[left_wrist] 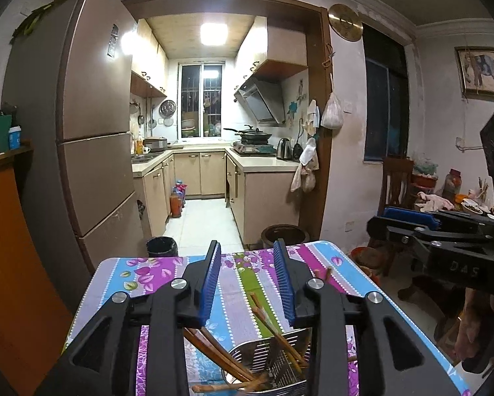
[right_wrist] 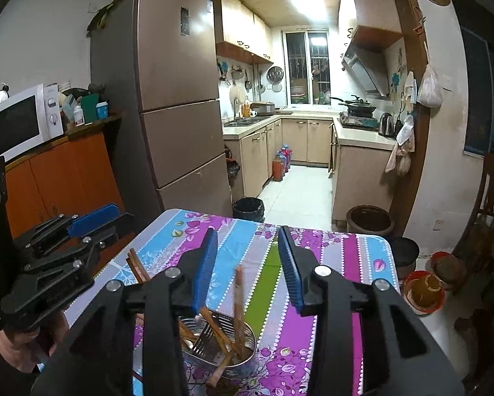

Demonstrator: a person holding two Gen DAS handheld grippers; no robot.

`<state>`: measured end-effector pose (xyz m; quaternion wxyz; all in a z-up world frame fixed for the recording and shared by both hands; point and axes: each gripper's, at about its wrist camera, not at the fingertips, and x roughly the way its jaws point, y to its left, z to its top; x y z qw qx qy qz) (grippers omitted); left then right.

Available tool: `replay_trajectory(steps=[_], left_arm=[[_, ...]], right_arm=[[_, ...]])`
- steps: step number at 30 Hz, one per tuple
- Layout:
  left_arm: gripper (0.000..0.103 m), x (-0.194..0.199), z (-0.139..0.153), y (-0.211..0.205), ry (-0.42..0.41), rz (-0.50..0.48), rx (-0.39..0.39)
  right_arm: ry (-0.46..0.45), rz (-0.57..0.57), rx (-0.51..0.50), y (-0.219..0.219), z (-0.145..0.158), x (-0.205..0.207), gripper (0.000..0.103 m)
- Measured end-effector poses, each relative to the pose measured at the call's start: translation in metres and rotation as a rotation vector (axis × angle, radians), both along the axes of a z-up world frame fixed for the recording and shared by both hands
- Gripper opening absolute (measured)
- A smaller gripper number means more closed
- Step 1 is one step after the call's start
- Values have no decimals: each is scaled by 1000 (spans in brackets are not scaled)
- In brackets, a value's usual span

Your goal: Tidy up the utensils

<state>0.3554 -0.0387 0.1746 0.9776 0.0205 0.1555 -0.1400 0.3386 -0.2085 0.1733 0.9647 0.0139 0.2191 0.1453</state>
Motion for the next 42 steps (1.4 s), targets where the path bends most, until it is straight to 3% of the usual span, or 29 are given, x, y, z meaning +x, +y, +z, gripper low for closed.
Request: replay_trajectory(steps=[8,13,27,36,42], left_arm=[[35,-3,-2,1,-1,11,4],[35,-11,-6,-1,-7,9,14],[35,-34,-12,5,-16,3,6],[36,-79,-8,15,-49,-16,-30],[68,-145,-17,23,-133,8,-14]], right_arm=[[-14,-6,-1,0,-11,-6,53],[-48,-5,-4,3,-15,-20,57],[-112,6,-31,14,-13,-54,58],[-144,-1,-17,18,-10,-87,60],[-222,-20,1,20,-17,-143,81]])
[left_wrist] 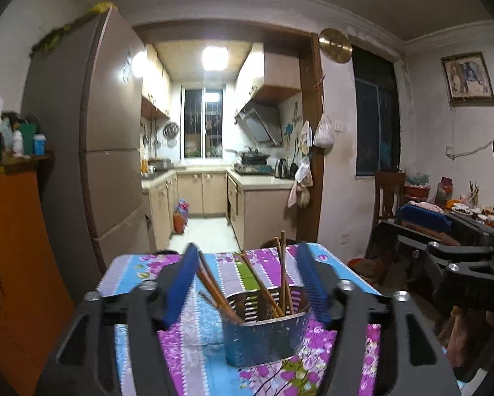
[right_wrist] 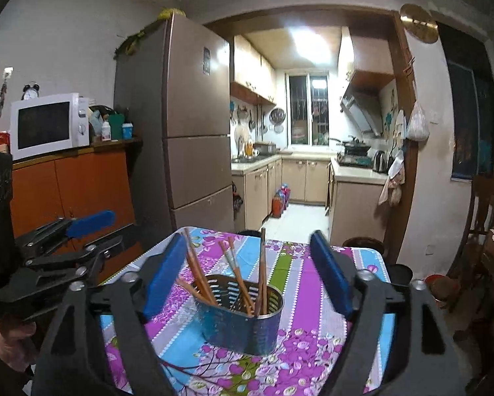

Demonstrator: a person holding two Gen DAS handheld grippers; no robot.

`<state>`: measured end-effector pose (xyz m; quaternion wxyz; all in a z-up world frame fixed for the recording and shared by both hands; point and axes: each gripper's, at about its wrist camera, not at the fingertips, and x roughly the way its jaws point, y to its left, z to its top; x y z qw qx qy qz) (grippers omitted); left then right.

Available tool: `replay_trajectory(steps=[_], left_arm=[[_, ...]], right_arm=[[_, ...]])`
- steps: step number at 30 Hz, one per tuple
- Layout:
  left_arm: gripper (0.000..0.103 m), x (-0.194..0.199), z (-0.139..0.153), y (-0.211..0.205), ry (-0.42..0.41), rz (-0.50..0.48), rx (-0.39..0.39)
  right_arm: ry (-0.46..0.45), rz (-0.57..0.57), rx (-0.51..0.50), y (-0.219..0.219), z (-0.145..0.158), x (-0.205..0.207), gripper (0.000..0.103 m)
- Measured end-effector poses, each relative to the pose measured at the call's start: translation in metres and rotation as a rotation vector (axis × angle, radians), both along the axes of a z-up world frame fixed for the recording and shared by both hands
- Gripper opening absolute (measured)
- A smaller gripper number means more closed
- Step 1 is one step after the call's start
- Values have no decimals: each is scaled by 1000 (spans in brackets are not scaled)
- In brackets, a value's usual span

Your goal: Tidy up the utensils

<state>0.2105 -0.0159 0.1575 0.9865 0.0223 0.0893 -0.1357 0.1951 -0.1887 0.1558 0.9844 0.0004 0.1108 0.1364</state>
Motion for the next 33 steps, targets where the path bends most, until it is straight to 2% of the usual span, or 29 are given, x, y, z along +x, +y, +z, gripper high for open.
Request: replay_trajectory(steps=[4,6,13,16,19,22,27,33], left_arm=[[92,-47,-12,12,-43,16,-3],[98,-70,-17,18,-73,29,-2],[98,-145,-45,27,-108,28,-49],[98,-178,-65,24,-116,43,-48],[98,-208,-86,21,-91,33,-42],[98,-234,-100,21,-101,37,-53],[98,-264,-120,26,-104,50,-91],[98,-284,-139,23,-123,65,-70]], right_arm=[[-21,-21,19,-3,-17,-40,95],[-34,-43,26,-5,-28,-60,97],[-91,-116,43,-8,-65,-133,97],[-123,-154,14,-2,-76,-166,97],[-159,-152,8,2,-86,-197,97],[-176,-157,16,4,-97,-225,97],[-157,-179,42,-1,-118,-246,97],[-155,-185,26,2,-133,-260,97]])
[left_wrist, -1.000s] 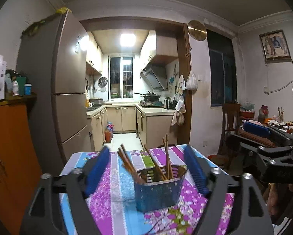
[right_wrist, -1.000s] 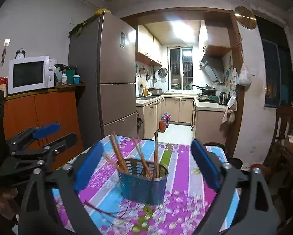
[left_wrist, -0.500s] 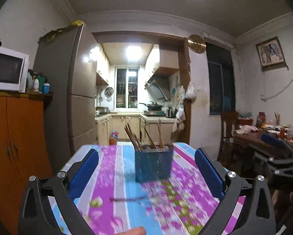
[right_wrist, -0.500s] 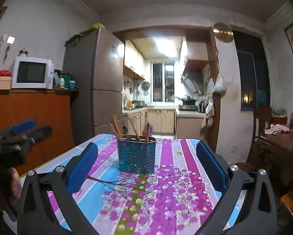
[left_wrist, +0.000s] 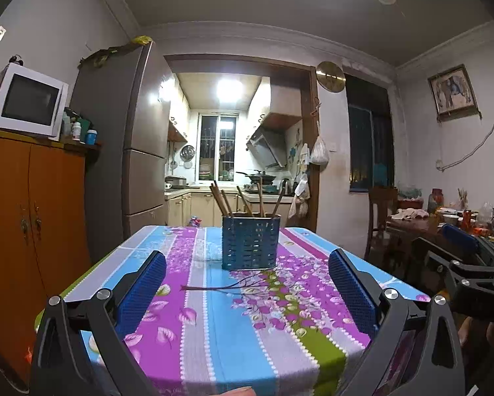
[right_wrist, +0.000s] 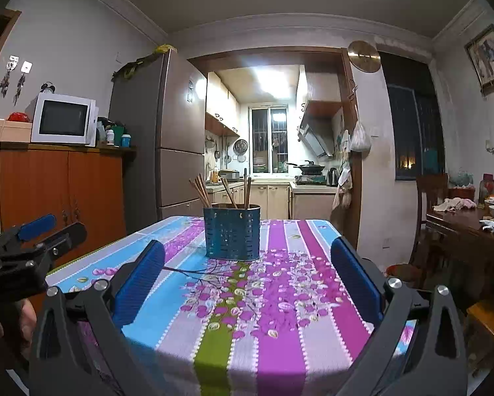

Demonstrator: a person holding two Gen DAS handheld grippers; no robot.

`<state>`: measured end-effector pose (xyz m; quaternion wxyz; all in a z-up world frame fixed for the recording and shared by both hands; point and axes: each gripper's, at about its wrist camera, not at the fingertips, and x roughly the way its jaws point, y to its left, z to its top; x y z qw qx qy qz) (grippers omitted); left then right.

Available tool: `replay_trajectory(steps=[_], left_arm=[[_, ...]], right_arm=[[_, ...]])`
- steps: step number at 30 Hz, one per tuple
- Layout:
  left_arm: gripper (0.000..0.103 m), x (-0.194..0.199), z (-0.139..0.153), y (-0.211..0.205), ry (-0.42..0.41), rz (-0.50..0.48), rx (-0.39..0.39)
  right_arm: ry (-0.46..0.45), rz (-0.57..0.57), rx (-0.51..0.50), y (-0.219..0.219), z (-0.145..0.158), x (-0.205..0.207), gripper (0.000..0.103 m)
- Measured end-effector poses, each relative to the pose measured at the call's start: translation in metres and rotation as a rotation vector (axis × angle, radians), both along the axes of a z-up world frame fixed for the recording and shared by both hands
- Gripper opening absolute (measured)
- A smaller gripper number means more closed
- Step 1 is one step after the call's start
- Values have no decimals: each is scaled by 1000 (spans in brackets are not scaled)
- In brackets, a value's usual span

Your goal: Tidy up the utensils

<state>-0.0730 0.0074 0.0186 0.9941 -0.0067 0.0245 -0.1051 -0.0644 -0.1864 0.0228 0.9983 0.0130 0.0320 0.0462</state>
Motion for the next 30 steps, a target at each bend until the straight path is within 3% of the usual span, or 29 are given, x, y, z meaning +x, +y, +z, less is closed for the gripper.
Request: replay_trajectory(steps=[30], left_arm=[[98,-7,-12,-13,-32,9,43]], right_arm=[[2,-33,-34,4,-9,-14,97]])
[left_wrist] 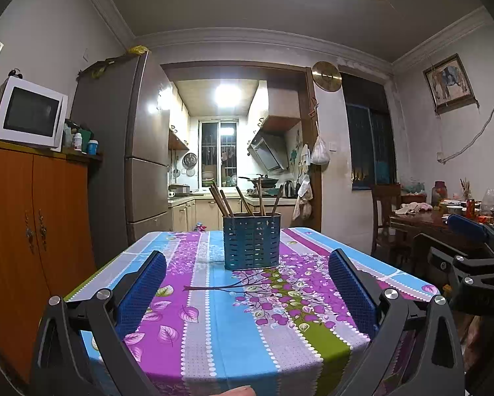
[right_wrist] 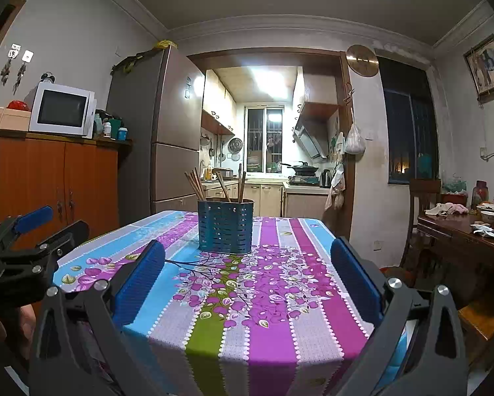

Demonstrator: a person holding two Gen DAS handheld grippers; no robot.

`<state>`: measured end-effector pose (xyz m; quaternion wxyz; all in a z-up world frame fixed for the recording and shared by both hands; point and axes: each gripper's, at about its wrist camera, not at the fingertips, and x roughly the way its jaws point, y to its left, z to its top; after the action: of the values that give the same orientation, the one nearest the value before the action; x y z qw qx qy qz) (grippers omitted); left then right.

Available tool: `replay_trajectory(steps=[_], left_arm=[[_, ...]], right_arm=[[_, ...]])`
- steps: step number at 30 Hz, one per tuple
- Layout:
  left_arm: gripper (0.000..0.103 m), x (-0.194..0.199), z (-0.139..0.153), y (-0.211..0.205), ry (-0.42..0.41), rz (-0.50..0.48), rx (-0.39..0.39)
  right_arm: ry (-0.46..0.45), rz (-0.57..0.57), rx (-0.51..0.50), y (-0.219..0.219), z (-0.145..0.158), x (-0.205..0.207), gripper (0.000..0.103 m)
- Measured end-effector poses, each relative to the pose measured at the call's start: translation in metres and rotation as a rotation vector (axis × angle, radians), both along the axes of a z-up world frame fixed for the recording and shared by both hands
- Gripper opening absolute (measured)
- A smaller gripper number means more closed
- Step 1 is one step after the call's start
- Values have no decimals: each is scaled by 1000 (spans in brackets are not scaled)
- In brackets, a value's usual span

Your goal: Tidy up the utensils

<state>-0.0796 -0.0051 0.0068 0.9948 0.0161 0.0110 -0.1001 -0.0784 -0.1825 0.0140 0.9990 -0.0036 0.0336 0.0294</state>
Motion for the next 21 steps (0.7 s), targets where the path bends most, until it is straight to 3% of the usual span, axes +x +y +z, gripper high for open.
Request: replay_trajectory(steps=[21], left_arm=[[98,-3,-2,-6,-12,-5,13]], right_arm=[[6,11,-1,-4,-2,2,97]])
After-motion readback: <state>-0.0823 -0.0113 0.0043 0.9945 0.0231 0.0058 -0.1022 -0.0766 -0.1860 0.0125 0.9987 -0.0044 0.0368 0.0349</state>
